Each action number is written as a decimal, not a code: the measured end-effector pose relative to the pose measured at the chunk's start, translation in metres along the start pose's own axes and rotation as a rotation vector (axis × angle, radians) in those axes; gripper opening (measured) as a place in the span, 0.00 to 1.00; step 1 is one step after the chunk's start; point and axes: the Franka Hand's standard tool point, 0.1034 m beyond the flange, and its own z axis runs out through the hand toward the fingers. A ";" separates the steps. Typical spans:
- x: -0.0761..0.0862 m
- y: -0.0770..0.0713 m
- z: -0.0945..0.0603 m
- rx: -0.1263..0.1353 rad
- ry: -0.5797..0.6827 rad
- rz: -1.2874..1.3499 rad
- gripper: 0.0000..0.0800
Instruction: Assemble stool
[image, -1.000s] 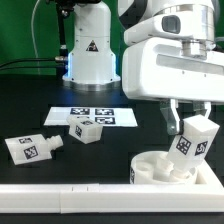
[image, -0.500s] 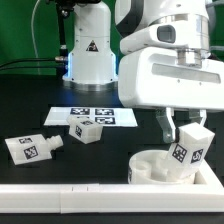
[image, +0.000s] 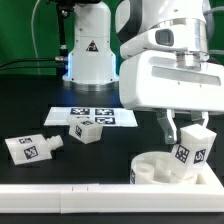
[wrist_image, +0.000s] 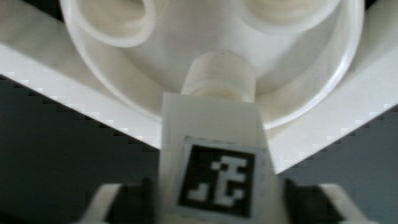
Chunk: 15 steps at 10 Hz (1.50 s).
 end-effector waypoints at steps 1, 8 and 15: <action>0.000 0.000 0.000 0.000 0.000 -0.001 0.66; 0.021 -0.016 -0.006 0.092 -0.458 0.175 0.81; 0.033 -0.001 -0.009 0.175 -0.436 -0.431 0.81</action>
Offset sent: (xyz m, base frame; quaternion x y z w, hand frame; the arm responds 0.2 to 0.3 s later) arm 0.0050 0.0162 0.0235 0.0425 -0.0951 0.1044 0.9891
